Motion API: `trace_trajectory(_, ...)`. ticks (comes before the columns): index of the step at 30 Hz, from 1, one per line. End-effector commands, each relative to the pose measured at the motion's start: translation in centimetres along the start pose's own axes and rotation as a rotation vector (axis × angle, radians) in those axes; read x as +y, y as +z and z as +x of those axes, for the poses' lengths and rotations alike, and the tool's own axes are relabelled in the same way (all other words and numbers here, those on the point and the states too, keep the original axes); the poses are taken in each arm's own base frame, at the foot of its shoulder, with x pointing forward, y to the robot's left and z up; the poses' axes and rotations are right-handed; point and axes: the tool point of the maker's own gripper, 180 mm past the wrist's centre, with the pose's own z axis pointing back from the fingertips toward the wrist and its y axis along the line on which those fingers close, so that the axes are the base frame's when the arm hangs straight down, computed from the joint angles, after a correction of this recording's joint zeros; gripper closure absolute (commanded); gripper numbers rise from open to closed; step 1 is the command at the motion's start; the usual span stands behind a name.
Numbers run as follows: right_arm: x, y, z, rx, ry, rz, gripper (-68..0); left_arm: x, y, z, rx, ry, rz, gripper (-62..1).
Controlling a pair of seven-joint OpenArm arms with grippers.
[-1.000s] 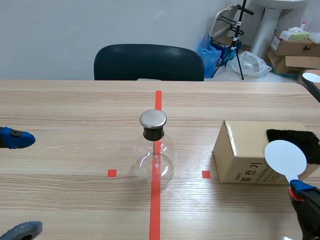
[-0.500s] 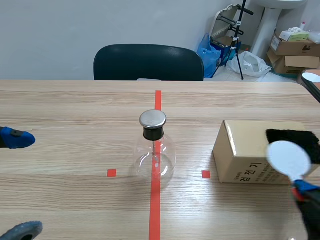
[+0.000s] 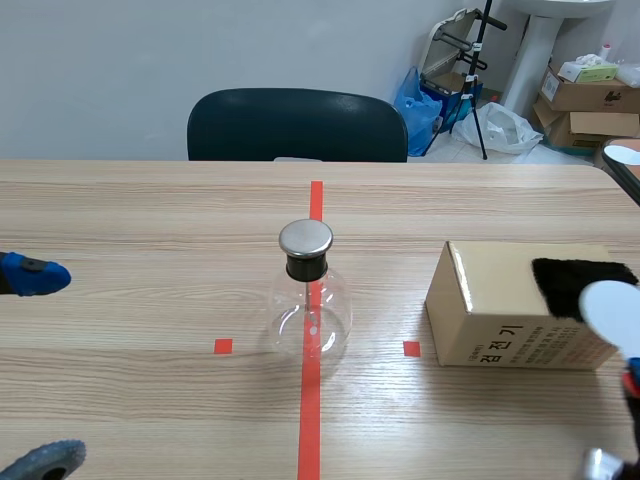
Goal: Do the electroscope experiment
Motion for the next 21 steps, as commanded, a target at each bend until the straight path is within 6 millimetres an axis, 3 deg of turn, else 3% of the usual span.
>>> trace_trajectory(1, -1.2, -0.4, 2.1, -0.116, 0.027, -0.060, -0.9, 0.1, -0.1, 0.6, -0.036, 0.010, 0.012, -62.3)
trace_trajectory(2, -1.4, -0.4, 1.5, -0.080, 0.011, -0.068, -0.9, 0.1, -0.1, 0.6, -0.036, 0.010, 0.012, -62.3)
trace_trajectory(4, -1.3, -0.1, -2.2, 0.123, 0.000, -0.065, -0.8, 0.1, -0.1, 0.6, -0.036, 0.010, 0.012, -62.3)
trace_trajectory(5, -1.2, 0.0, -3.1, 0.175, 0.011, -0.058, -0.8, 0.1, -0.1, 0.6, -0.036, 0.010, 0.012, -62.3)
trace_trajectory(6, -1.1, -0.1, -2.5, 0.141, 0.026, -0.051, -0.8, 0.1, -0.1, 0.6, -0.036, 0.010, 0.012, -62.3)
trace_trajectory(9, -1.2, -0.4, 2.1, -0.116, 0.030, -0.058, -0.9, 0.1, -0.1, 0.6, -0.036, 0.010, 0.012, -62.3)
trace_trajectory(10, -1.3, -0.4, 1.9, -0.103, 0.018, -0.065, -0.9, 0.1, -0.1, 0.6, -0.036, 0.010, 0.012, -62.3)
trace_trajectory(13, -1.2, 0.0, -3.2, 0.189, 0.007, -0.059, -0.8, 0.1, -0.1, 0.6, -0.036, 0.010, 0.012, -62.3)
trace_trajectory(14, -1.1, 0.0, -3.3, 0.193, 0.019, -0.053, -0.8, 0.1, -0.1, 0.6, -0.036, 0.010, 0.012, -62.3)
trace_trajectory(18, -1.2, -0.3, 2.9, -0.155, 0.025, -0.060, -0.9, 0.1, -0.1, 0.6, -0.036, 0.010, 0.012, -62.3)
trace_trajectory(19, -1.3, -0.3, 2.5, -0.128, 0.012, -0.065, -0.9, 0.1, -0.1, 0.6, -0.036, 0.010, 0.012, -62.3)
trace_trajectory(21, -1.2, 0.0, -1.2, 0.081, -0.004, -0.061, -0.8, 0.1, -0.1, 0.6, -0.036, 0.010, 0.012, -62.3)
